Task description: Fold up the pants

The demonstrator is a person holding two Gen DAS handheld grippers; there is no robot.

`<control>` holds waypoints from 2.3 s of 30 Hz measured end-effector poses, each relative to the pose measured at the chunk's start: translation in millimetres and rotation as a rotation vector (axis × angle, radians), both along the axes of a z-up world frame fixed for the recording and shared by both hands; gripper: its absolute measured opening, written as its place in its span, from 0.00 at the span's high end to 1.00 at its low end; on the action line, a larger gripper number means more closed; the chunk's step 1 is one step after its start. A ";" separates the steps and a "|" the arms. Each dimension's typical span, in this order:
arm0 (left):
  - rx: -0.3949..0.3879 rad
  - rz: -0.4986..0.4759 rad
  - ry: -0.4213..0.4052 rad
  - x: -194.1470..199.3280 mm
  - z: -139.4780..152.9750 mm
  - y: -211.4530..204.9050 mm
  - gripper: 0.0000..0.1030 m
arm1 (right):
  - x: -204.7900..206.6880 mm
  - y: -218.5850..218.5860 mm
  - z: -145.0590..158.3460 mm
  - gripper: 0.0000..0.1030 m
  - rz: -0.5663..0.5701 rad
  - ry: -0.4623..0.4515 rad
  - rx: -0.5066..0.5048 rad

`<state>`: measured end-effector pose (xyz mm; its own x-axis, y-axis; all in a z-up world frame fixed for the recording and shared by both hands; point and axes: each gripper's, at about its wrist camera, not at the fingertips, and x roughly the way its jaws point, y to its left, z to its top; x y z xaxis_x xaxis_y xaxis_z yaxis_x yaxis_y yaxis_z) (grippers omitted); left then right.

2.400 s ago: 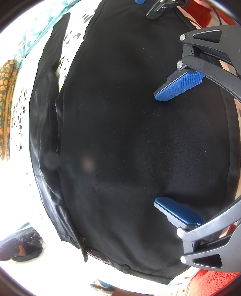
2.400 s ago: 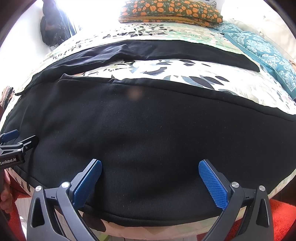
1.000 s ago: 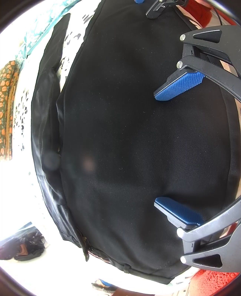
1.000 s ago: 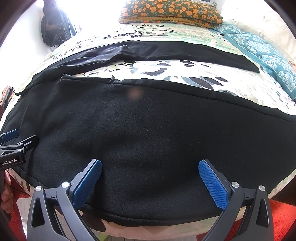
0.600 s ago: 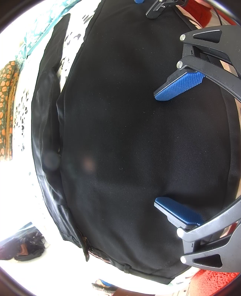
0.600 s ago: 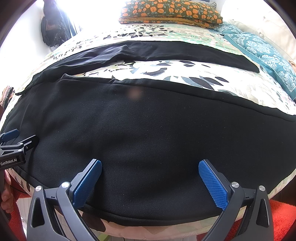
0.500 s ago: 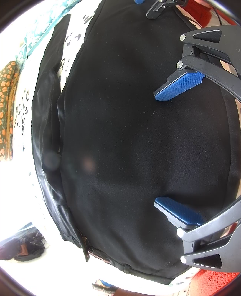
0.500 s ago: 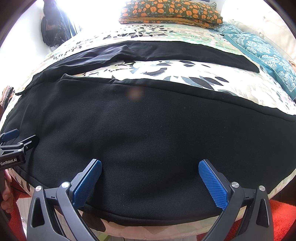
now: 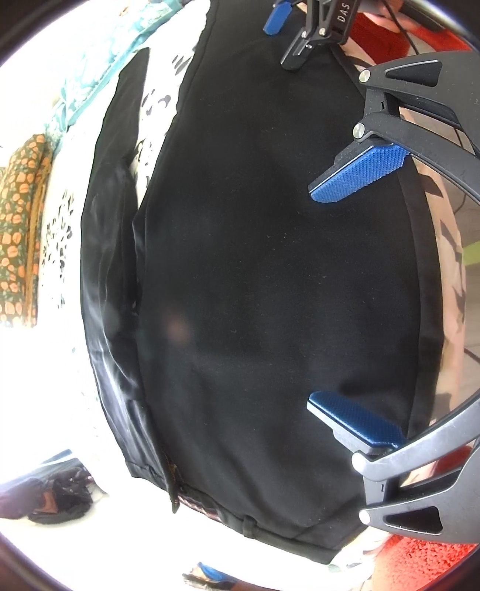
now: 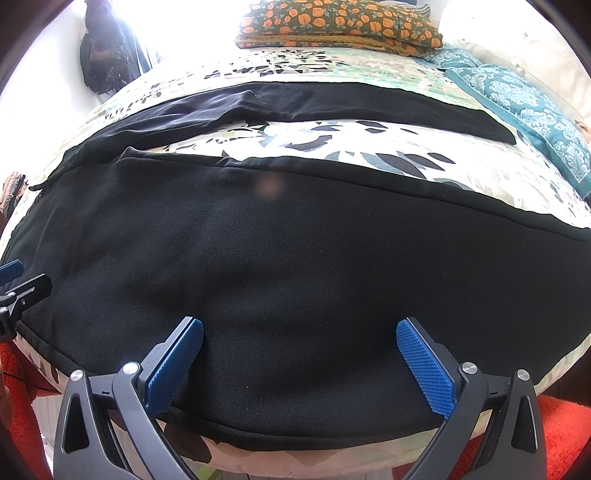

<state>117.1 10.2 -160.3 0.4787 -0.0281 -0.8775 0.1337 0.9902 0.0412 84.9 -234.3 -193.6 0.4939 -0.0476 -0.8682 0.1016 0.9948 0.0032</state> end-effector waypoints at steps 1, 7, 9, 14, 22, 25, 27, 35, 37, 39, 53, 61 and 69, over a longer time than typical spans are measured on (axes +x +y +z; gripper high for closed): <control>-0.005 0.006 0.005 0.5 -1.9 0.4 0.00 | 0.5 0.0 0.0 0.00 -0.001 0.000 -0.001; 0.029 -0.008 0.000 -0.6 -9.7 -3.9 0.00 | -0.2 0.0 -0.1 0.00 -0.001 -0.002 -0.001; 0.041 -0.015 -0.009 -3.8 -13.1 -5.2 0.00 | -0.2 0.0 -0.1 0.00 -0.001 -0.002 -0.001; 0.045 -0.018 -0.019 -5.1 -16.1 -5.8 0.00 | -0.3 -0.1 0.1 0.00 -0.001 -0.003 -0.002; 0.021 -0.036 -0.015 -9.4 -15.8 0.9 0.00 | -0.6 -0.1 -0.1 0.00 -0.001 -0.004 -0.002; 0.021 -0.042 0.003 -8.4 -12.6 0.5 0.00 | -0.6 -0.1 -0.1 0.00 0.000 -0.004 -0.002; -0.009 -0.028 -0.004 -9.9 -7.7 3.5 0.01 | -0.9 -0.1 -0.1 0.00 0.000 -0.004 -0.002; -0.051 0.067 -0.096 -1.7 11.6 29.7 0.01 | -1.3 -0.1 -0.4 0.00 0.000 -0.005 -0.002; -0.049 0.087 -0.083 2.3 7.1 37.0 0.01 | -1.6 0.0 -0.4 0.00 0.000 -0.005 -0.002; -0.046 0.102 -0.060 5.2 -0.3 43.2 0.01 | -1.7 -0.1 -0.4 0.00 0.000 -0.005 -0.002; -0.024 0.027 -0.062 8.7 -0.3 30.4 0.00 | -1.5 -1.6 2.4 0.00 -0.001 -0.008 0.000; -0.052 0.120 -0.075 6.9 4.2 51.0 0.01 | -1.1 -3.9 16.3 0.00 0.009 -0.027 0.021; 0.000 0.262 -0.023 27.4 -5.8 88.1 0.01 | 0.4 11.5 25.7 0.00 0.074 -0.092 0.014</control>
